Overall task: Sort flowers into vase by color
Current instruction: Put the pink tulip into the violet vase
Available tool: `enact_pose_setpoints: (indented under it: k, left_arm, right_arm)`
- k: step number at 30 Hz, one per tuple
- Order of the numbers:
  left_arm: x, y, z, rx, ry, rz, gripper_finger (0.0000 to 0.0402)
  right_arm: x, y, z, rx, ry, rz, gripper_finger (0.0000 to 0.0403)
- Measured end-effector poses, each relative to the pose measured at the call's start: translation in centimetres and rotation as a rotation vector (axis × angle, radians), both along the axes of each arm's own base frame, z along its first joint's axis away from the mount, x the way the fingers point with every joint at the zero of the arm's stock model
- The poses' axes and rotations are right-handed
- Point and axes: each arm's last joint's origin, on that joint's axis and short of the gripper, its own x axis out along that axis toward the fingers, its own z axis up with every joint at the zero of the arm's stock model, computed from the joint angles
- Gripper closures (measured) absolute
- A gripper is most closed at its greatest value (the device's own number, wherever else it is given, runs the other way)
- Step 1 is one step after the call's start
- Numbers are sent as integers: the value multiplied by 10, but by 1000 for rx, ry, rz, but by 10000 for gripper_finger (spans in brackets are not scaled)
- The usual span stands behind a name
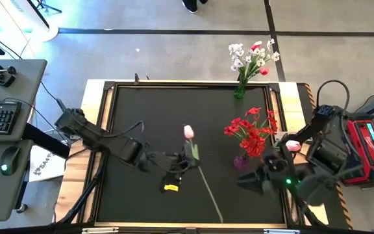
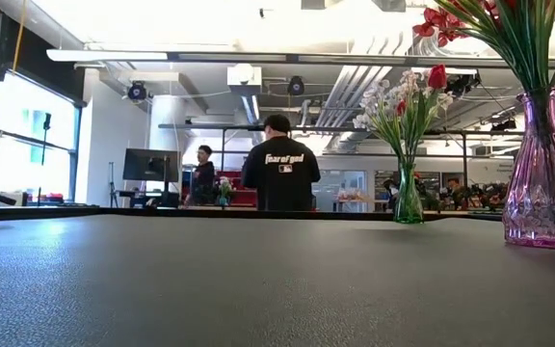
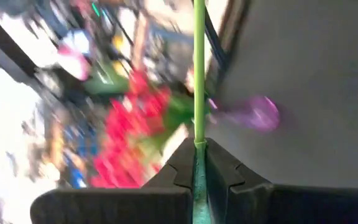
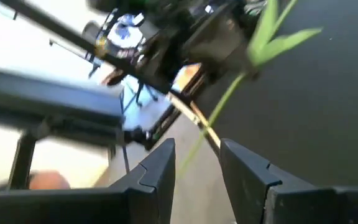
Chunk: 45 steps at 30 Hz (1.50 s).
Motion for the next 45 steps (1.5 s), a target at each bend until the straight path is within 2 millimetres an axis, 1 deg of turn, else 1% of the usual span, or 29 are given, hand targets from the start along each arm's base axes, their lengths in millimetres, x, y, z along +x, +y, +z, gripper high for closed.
enact_pose_setpoints:
  k: [2, 6, 9, 12, 16, 18, 24, 33, 36, 41, 42, 45]
  left_arm:
    - [2, -5, 8, 32, -74, -74, 400]
    - [3, -13, 23, 155, -215, -212, 400]
    - [4, -16, 31, 242, -300, -292, 400]
    - [4, -16, 38, 293, -370, -338, 400]
    - [4, -18, 40, 342, -409, -403, 400]
    - [3, -19, 41, 343, -418, -426, 400]
    - [3, -19, 41, 342, -421, -438, 400]
    - [3, -19, 41, 317, -417, -436, 400]
    - [3, -19, 41, 318, -416, -425, 400]
    - [4, -16, 40, 295, -403, -379, 400]
    - [4, -16, 40, 276, -400, -376, 397]
    - [5, -16, 39, 215, -390, -365, 383]
  right_arm:
    - [6, -5, 1, 24, -7, -43, 288]
    - [19, -15, 5, 62, -46, -107, 288]
    - [28, -22, 7, 98, -53, -112, 288]
    - [38, -30, 7, 120, -39, -92, 288]
    - [50, -41, 6, 113, -19, -83, 288]
    - [55, -46, 8, 98, -44, -77, 288]
    - [66, -57, 14, 66, -101, -55, 288]
    - [80, -72, 10, 57, -75, -67, 291]
    - [82, -73, 9, 65, -67, -48, 312]
    - [82, -72, 7, 69, -41, 4, 387]
    - [82, -72, 7, 59, -42, 14, 394]
    - [82, -72, 7, 32, -40, 22, 393]
